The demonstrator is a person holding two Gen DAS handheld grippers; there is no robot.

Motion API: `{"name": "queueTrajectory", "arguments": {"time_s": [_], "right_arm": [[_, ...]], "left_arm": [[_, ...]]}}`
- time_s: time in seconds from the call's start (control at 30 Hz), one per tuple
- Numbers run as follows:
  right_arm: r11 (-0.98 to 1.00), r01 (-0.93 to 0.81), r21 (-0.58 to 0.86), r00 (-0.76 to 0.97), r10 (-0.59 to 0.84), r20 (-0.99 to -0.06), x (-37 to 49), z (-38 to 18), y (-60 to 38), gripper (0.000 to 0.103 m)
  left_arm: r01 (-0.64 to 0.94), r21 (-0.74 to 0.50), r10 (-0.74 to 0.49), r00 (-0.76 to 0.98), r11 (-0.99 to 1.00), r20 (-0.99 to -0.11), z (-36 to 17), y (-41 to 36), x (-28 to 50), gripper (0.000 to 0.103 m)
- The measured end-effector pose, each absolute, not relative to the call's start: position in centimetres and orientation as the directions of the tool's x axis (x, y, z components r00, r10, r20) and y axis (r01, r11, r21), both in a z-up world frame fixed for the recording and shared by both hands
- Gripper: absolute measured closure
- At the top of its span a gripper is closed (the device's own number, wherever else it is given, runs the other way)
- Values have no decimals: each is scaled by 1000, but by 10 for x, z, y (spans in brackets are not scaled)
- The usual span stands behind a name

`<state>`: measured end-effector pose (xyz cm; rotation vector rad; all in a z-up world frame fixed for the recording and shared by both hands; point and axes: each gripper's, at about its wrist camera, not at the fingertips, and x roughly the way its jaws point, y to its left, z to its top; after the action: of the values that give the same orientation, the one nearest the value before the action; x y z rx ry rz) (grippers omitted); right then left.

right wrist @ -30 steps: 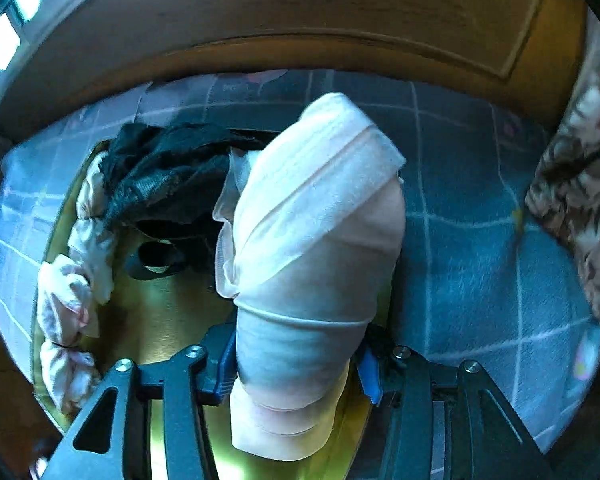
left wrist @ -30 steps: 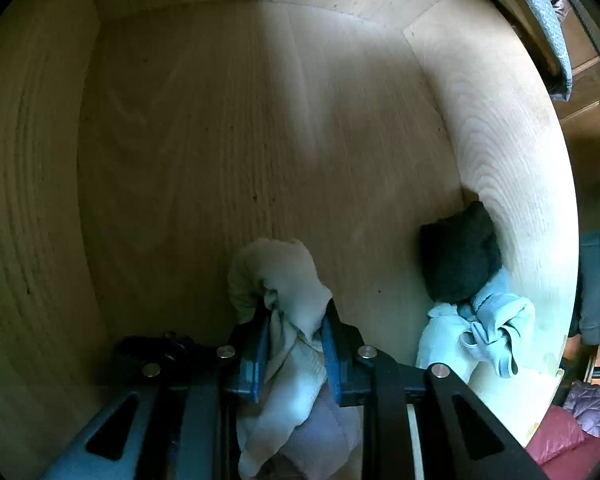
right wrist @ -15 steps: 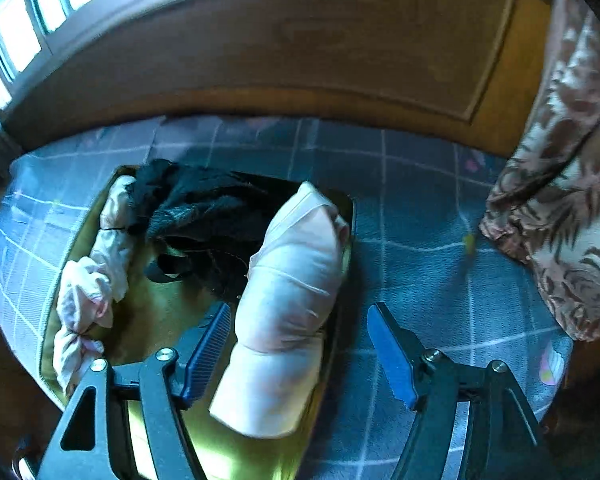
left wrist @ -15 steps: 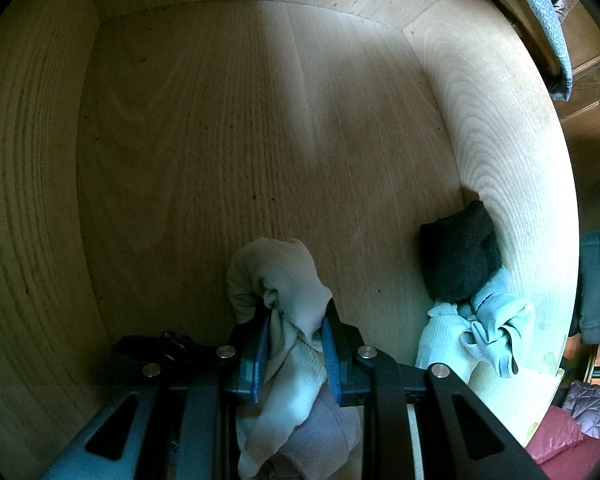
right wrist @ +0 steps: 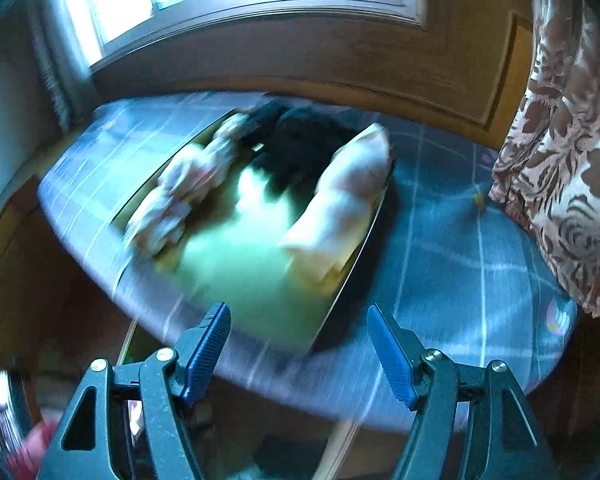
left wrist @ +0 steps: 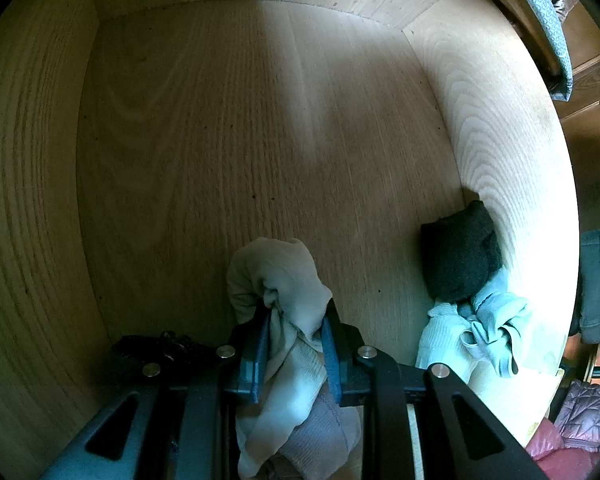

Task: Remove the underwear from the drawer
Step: 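Move the right tool back down into the drawer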

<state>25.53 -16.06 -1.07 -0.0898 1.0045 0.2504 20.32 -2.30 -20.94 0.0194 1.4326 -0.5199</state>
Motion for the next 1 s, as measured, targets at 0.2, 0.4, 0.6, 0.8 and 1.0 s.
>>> {"name": "queueTrajectory", "arguments": {"time_s": [0.2,0.4,0.6,0.8,1.0], "right_arm": [[918,-396,3,415,182,-892,177,-57,-138,31],[911,-408,54,294,186,-938,142,-118,-137,31],[862,-507,23,165,123,-979,115,-170,-121,31],[820,-571,43,59,93,-994,100,-207,-108,32],[798,-603,-12,47,21,-999,97,-232,-103,44]], "left_arm": [[352,-293,-330,46,889,-943,-210,-23,203,79],[352,-293,-329,46,889,-943,-210,-23,203,79],[352,-294,-330,46,889,-943,-210,-23,203,79],[351,-294,-330,46,889,-943,-212,-23,203,79],[351,-295,-331,45,889,-943,-212,-23,203,79]]}}
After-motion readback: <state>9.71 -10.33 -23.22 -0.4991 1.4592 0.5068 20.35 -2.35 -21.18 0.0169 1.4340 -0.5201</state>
